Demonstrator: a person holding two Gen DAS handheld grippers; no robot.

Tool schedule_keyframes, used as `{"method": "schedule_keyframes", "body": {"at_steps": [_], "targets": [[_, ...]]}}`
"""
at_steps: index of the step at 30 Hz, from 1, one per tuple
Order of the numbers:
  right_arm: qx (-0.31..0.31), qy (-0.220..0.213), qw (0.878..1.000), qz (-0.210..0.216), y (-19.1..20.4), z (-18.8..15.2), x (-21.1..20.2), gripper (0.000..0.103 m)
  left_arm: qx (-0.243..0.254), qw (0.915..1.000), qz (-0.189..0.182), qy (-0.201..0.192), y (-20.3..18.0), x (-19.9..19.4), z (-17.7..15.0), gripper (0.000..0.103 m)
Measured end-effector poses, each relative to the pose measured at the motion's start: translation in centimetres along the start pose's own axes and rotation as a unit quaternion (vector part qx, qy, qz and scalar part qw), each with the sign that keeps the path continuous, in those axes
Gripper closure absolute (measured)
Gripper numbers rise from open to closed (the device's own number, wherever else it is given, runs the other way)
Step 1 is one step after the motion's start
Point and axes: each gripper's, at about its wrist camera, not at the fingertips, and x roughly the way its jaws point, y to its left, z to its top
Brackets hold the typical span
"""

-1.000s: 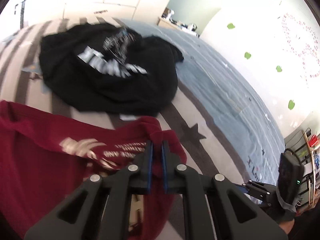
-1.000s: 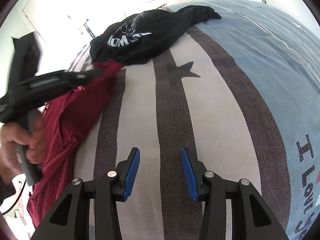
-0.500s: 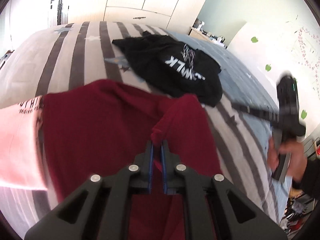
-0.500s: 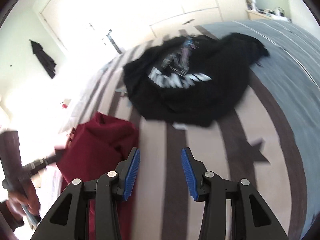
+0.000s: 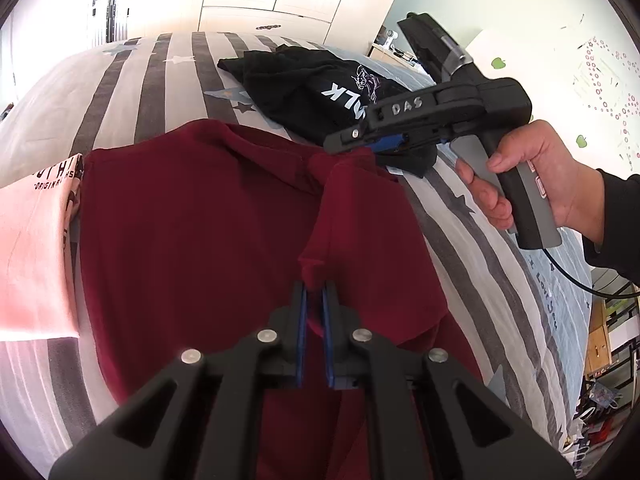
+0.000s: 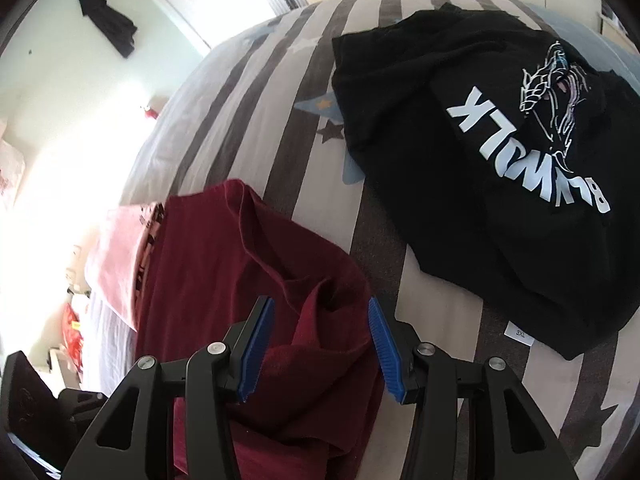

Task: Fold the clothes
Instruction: 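Grasp the sweatshirt with the right gripper while the left gripper holds its edge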

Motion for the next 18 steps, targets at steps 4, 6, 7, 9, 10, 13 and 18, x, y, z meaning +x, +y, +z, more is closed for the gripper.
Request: {"method": "schedule_keyframes", "body": {"at_steps": [4, 6, 7, 9, 10, 13, 18], "targets": [[-0.025, 0.048, 0.997, -0.046, 0.6, -0.4, 2.2, 0.057, -0.003, 1.0, 0.005, -0.001, 0.2, 0.2, -0.1, 0.097], [-0.019, 0.06, 0.996, -0.059, 0.4, -0.5, 3.2, 0.059, -0.008, 0.9999, 0.009, -0.002, 0.4, 0.4, -0.1, 0.097], [-0.009, 0.059, 0.997, -0.054, 0.2, -0.5, 3.4, 0.066, -0.015, 0.9998, 0.01, -0.002, 0.7, 0.4, 0.0, 0.097], [0.002, 0.049, 0.998, -0.05, 0.0, -0.4, 3.2, 0.082, -0.037, 0.9992, 0.013, -0.006, 1.8, 0.4, 0.2, 0.097], [0.007, 0.043, 0.998, -0.044, -0.2, -0.3, 3.0, 0.089, -0.051, 0.9985, 0.014, -0.011, 2.5, 0.2, 0.5, 0.097], [0.018, 0.02, 0.999, -0.031, -0.3, 0.4, 2.0, 0.094, -0.082, 0.996, 0.022, -0.029, 4.7, -0.8, 1.7, 0.098], [0.037, -0.047, 0.998, -0.015, 0.6, 3.1, -0.8, 0.096, -0.094, 0.993, 0.049, -0.053, 7.9, -2.7, 4.9, 0.098]]}}
